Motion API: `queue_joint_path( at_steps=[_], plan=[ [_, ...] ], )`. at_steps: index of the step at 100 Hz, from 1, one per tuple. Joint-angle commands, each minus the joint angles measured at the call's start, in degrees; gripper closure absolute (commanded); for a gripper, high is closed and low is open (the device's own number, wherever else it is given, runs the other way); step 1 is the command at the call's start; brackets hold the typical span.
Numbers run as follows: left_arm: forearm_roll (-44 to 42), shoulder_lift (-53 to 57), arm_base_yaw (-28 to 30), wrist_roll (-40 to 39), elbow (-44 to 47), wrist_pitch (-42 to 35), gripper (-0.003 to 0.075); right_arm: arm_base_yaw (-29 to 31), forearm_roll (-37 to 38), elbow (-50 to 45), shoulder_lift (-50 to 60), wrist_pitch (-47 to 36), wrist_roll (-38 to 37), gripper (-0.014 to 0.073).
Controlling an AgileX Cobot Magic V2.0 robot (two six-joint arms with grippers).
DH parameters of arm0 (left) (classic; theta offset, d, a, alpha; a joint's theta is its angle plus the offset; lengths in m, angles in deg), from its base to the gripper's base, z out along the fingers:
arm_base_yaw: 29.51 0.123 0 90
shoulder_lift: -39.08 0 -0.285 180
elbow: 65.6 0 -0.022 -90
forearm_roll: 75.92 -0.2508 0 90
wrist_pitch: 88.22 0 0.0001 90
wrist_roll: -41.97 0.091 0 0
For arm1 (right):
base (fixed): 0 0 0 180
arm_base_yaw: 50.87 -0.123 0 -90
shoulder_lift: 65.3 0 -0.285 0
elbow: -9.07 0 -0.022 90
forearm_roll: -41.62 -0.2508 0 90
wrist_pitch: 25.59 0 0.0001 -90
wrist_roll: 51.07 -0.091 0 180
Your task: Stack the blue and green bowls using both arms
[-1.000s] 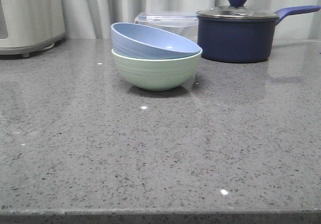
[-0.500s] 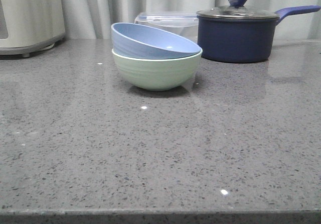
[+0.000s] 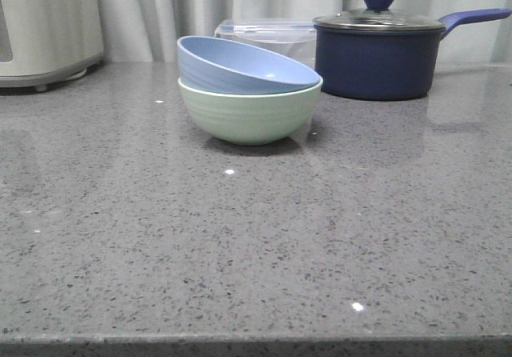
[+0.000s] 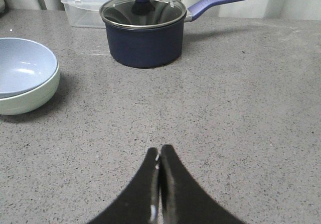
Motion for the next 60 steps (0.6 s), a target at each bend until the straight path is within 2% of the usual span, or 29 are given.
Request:
queue_joint_path(
  at_steps=[1,60],
  plan=[
    [0.6,1.9,0.4,0.9,2.3,-2.4,0.0741,0.5,0.7,1.3,-0.6,-4.3,0.3,0.0604],
    [0.6,1.9,0.6,1.5,2.3,-2.8,0.0741,0.5,0.7,1.3,-0.6,-4.3,0.3,0.0604]
  ],
)
